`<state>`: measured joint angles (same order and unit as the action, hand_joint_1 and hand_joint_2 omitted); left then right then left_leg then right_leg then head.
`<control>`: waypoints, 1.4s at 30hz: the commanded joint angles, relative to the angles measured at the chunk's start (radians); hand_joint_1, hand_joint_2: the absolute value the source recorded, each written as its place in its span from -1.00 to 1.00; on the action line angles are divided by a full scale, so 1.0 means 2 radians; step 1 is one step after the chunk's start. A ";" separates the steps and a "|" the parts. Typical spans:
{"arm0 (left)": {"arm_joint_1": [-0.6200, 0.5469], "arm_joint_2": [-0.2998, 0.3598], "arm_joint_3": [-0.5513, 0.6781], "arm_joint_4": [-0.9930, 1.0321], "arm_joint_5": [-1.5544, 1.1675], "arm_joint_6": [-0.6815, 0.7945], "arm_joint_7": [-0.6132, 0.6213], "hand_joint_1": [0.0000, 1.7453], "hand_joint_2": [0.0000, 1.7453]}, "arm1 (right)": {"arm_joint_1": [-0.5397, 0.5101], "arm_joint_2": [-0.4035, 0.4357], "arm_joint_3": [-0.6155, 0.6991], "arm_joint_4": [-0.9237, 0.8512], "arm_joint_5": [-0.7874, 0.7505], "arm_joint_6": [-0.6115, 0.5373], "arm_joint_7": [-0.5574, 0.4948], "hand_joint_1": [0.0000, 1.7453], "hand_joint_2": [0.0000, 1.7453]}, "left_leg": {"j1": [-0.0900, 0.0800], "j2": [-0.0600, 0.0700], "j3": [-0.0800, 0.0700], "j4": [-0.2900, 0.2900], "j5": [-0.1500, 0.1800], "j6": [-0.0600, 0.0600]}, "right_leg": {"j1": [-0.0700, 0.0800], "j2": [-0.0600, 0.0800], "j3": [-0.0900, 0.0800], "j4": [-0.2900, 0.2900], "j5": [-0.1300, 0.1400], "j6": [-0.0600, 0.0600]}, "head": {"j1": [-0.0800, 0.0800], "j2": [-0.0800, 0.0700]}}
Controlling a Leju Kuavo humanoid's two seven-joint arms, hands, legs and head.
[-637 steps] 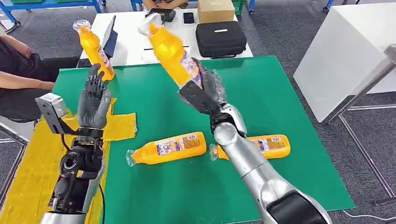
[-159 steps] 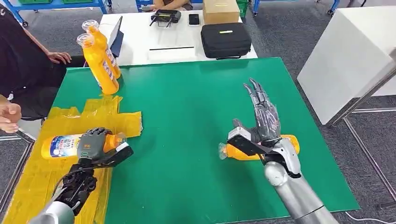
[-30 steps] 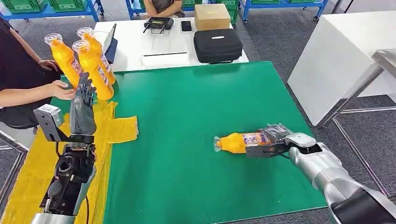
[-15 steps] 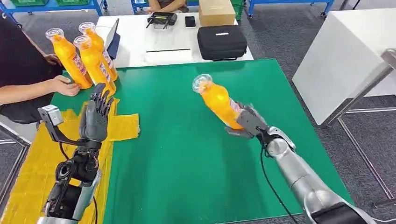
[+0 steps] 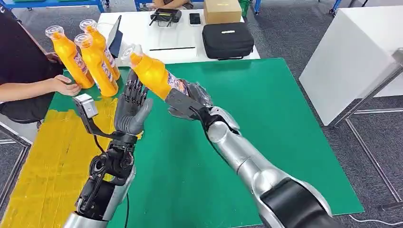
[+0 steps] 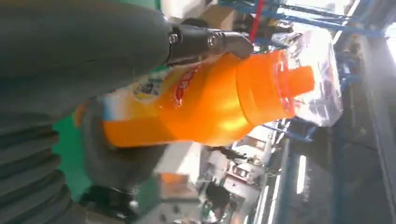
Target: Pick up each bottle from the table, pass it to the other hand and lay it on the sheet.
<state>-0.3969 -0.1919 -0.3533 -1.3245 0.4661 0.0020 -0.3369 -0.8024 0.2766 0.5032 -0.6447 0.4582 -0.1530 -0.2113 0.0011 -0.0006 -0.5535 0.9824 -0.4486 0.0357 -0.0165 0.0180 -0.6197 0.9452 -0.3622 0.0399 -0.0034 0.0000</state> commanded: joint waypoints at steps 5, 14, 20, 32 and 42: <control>-0.034 -0.013 -0.053 0.051 -0.004 0.019 -0.007 -1.00 1.00 | -0.034 0.036 0.120 0.037 -0.025 0.011 0.032 1.00 1.00 | 0.000 0.000 0.001 0.001 -0.001 -0.001 | 0.000 -0.001 0.001 0.001 -0.001 -0.001 | 0.000 0.000; -0.030 -0.013 -0.048 0.041 -0.002 0.023 -0.003 -1.00 1.00 | -0.039 0.036 0.153 0.042 -0.050 0.001 0.041 1.00 1.00 | 0.000 0.000 0.001 0.001 -0.001 -0.001 | 0.000 -0.001 0.001 0.001 -0.001 -0.001 | 0.000 0.000; -0.017 -0.005 -0.027 0.017 0.007 0.020 -0.004 -1.00 -1.00 | -0.031 0.036 0.166 0.039 -0.051 -0.008 0.036 1.00 1.00 | 0.000 0.000 0.001 0.001 -0.001 -0.001 | 0.000 -0.001 0.001 0.001 -0.001 -0.001 | 0.000 0.000; -0.008 0.020 0.034 -0.022 -0.019 0.018 -0.015 -1.00 -1.00 | 0.003 0.010 0.168 0.016 0.072 -0.027 0.045 1.00 1.00 | 0.001 -0.001 0.001 0.000 -0.001 -0.001 | 0.001 -0.001 0.001 0.000 -0.001 -0.001 | 0.000 0.000; -0.008 0.027 0.045 -0.016 -0.033 0.008 -0.010 -1.00 -1.00 | 0.024 -0.007 0.196 0.013 0.205 -0.032 0.072 1.00 1.00 | 0.001 -0.002 0.001 0.000 -0.001 -0.001 | 0.001 -0.002 0.001 0.000 -0.001 -0.001 | 0.000 0.000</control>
<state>-0.3497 -0.1621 -0.2514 -1.3844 0.4127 0.0461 -0.3670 -0.7790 0.3090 0.7672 -0.6420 0.7547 -0.2247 -0.0686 0.0011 -0.0018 -0.5561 0.9824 -0.4485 0.0356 -0.0165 0.0177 -0.6235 0.9452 -0.3623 0.0398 -0.0034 0.0000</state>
